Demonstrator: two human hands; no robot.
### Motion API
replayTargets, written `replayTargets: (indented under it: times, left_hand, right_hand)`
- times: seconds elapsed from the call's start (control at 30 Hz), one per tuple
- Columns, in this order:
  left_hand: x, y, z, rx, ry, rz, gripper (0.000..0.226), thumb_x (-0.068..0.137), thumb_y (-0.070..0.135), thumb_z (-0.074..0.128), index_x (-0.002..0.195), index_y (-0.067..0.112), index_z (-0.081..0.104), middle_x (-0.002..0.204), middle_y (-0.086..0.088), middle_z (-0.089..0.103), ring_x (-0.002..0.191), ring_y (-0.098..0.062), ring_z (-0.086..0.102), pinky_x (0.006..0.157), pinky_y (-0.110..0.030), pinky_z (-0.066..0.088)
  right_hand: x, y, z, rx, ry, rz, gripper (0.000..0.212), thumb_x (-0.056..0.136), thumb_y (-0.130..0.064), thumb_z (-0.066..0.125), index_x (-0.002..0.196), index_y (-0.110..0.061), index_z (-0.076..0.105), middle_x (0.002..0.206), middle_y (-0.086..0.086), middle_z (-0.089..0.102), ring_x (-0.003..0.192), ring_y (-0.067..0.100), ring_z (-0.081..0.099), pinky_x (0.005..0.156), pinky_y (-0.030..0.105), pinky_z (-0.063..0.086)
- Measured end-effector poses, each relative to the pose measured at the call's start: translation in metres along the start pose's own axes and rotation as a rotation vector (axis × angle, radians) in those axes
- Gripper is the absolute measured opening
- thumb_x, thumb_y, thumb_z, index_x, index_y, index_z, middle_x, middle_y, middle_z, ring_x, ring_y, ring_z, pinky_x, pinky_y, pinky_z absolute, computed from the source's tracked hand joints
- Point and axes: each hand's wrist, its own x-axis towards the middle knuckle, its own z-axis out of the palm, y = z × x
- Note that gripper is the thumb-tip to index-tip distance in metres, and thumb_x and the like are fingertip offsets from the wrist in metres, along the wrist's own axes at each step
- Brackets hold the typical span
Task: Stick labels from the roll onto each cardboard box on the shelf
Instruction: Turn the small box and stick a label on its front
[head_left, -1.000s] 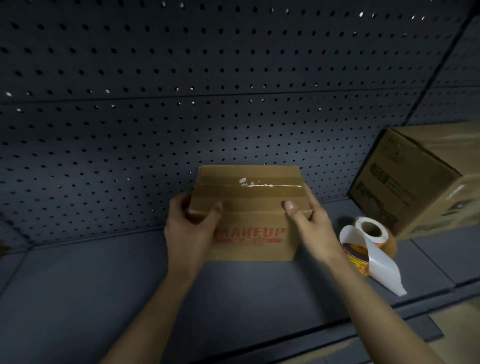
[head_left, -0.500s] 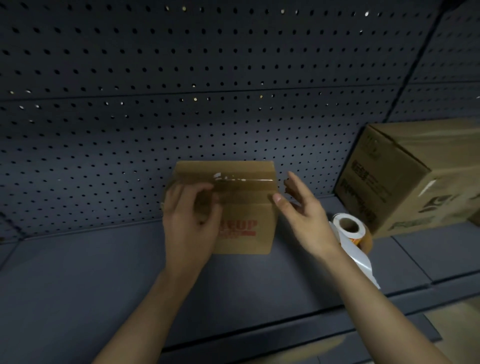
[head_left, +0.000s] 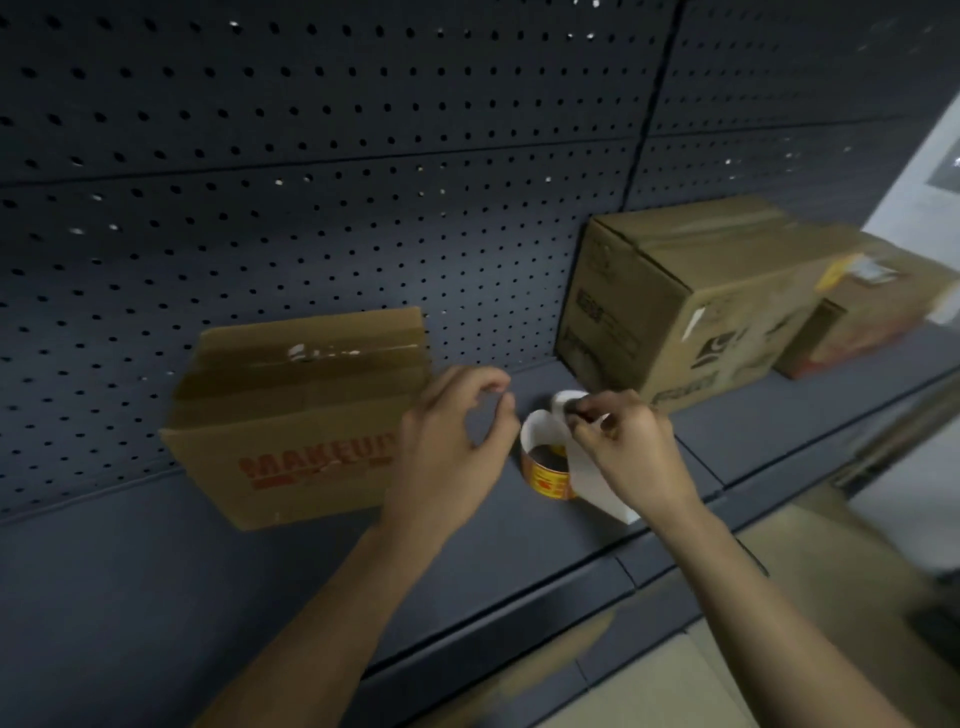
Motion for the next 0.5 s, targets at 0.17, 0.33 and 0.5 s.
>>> replayTargets:
  times: [0.17, 0.33, 0.5]
  left_hand:
    - [-0.007, -0.014, 0.040, -0.076, -0.193, -0.167, 0.021, 0.091, 0.019, 0.065, 0.112, 0.022, 0.068, 0.106, 0.012, 0.064, 0.097, -0.002, 0.061, 0.086, -0.035, 0.055]
    - [-0.010, -0.034, 0.055, 0.080, -0.393, -0.159, 0.036, 0.093, 0.005, 0.053, 0.125, 0.019, 0.064, 0.128, 0.005, 0.057, 0.116, -0.015, 0.055, 0.097, -0.033, 0.048]
    - [-0.005, -0.041, 0.058, 0.347, -0.600, -0.101, 0.052, 0.093, -0.002, 0.049, 0.139, 0.021, 0.054, 0.151, 0.001, 0.037, 0.135, -0.024, 0.035, 0.101, -0.046, 0.045]
  right_hand:
    - [-0.006, 0.019, 0.006, -0.132, -0.092, 0.058, 0.039, 0.081, -0.042, 0.070, 0.114, -0.022, 0.070, 0.107, 0.009, 0.069, 0.101, 0.030, 0.062, 0.077, 0.035, 0.051]
    - [-0.007, 0.023, 0.011, -0.192, -0.099, 0.034, 0.023, 0.080, -0.038, 0.061, 0.097, -0.026, 0.069, 0.095, 0.008, 0.070, 0.095, 0.035, 0.059, 0.076, 0.039, 0.050]
    - [-0.008, 0.023, 0.000, -0.059, -0.094, 0.042, 0.023, 0.087, -0.026, 0.056, 0.104, -0.031, 0.072, 0.099, 0.007, 0.072, 0.103, 0.036, 0.058, 0.091, 0.045, 0.047]
